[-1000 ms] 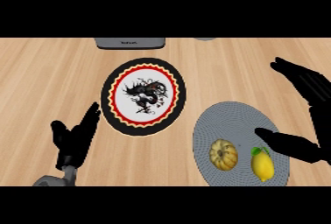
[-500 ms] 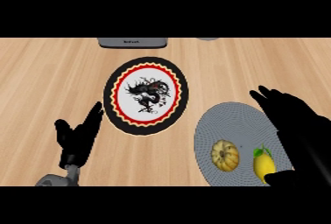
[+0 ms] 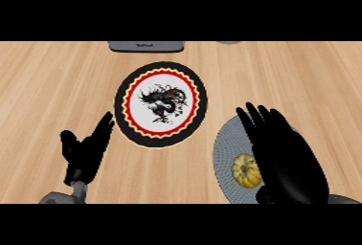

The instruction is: Pick the squash from the placemat and place it in the plate

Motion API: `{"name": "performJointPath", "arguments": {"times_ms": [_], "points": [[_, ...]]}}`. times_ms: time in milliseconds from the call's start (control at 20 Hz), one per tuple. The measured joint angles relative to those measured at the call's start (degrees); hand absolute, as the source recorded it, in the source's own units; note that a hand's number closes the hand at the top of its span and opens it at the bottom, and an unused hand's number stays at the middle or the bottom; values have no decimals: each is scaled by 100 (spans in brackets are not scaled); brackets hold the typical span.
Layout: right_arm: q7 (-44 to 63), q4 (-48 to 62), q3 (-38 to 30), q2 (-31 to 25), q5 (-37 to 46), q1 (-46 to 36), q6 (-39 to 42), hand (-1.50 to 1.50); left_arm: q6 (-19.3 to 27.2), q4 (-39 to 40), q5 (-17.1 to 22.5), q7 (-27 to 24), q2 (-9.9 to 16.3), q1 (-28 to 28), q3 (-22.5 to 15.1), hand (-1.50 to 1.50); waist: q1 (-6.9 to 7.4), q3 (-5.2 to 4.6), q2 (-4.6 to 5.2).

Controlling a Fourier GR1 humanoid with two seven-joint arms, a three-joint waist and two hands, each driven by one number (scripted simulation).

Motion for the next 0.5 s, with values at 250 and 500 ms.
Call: {"name": "performJointPath", "arguments": {"times_ms": [250, 500], "points": [[76, 585, 294, 506, 395, 84, 110, -150, -37, -40, 27, 88, 20, 33, 67, 0, -33, 7, 1], [123, 821, 391, 940, 638, 421, 197, -150, -51, -129, -3, 95, 22, 133, 102, 0, -71, 10, -3]]}}
